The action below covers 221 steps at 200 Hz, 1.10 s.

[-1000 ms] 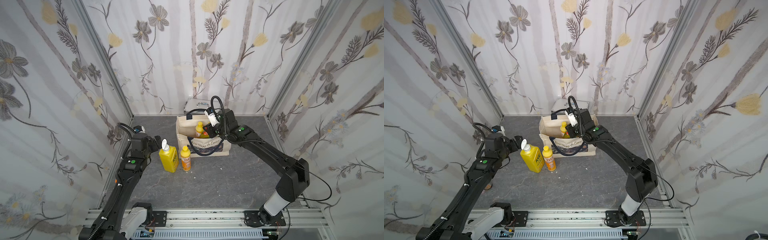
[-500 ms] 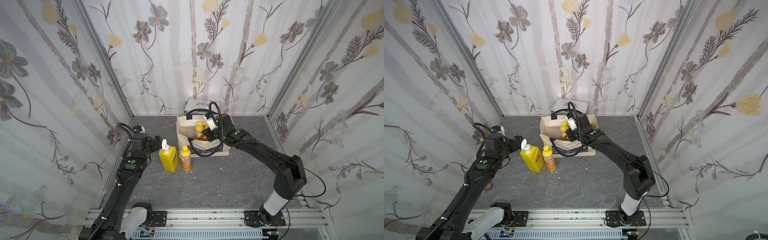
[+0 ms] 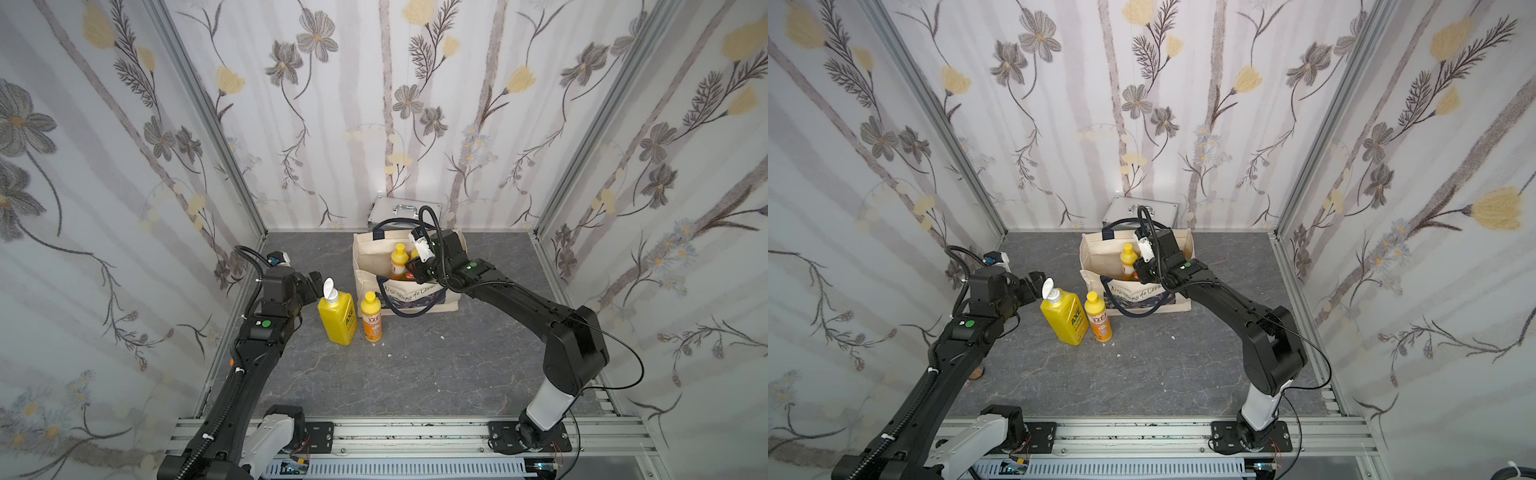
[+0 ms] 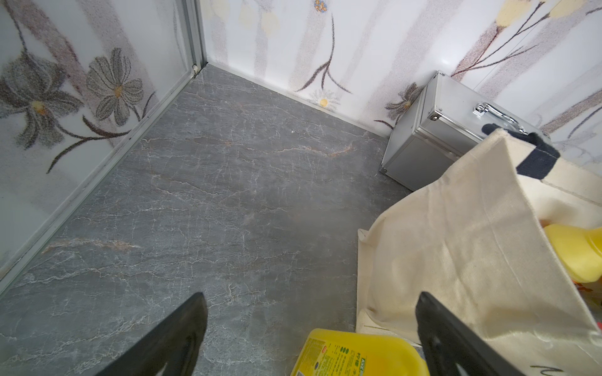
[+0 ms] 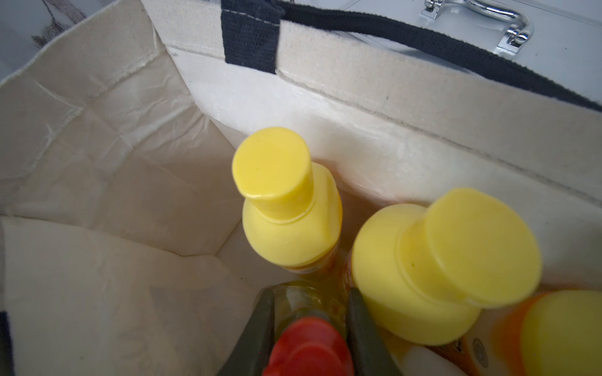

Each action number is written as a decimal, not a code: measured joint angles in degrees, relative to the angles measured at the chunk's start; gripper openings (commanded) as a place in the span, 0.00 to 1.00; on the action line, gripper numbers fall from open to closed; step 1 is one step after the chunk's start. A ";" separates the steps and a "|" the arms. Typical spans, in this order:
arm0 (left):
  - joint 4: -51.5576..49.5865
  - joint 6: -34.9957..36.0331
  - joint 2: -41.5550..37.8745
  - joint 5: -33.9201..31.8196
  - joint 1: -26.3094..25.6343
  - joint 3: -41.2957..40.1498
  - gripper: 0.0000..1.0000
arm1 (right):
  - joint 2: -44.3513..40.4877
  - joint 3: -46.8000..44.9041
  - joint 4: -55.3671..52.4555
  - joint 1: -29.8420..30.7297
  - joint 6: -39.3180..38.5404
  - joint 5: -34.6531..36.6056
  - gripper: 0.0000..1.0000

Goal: Pack dish soap into the shopping bag
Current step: Place the bottle of dish soap in the shopping bag.

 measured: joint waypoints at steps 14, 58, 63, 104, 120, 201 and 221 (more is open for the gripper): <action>0.00 0.00 0.02 0.00 0.00 0.00 1.00 | 0.20 -0.24 0.07 0.00 0.02 0.00 0.00; 0.00 0.00 0.00 0.17 -0.07 -0.13 1.00 | 1.11 -0.87 1.66 0.00 0.28 -0.04 0.00; 0.02 0.00 0.00 0.17 -0.07 -0.15 1.00 | 1.27 -0.90 1.88 0.00 0.42 -0.04 0.00; 0.04 -0.02 -0.02 0.17 -0.07 -0.26 1.00 | 1.70 -1.22 3.41 0.00 0.46 -0.20 0.00; 0.04 -0.02 -0.02 0.20 -0.11 -0.26 1.00 | 1.92 -1.29 3.89 0.00 0.44 -0.22 0.00; 0.83 -0.24 0.02 0.61 -0.13 -0.63 1.00 | 2.97 -1.73 6.95 -0.04 0.44 -0.42 0.05; 0.87 -0.24 0.02 0.61 -0.17 -0.63 1.00 | 3.17 -1.97 7.85 -0.04 0.44 -0.42 0.06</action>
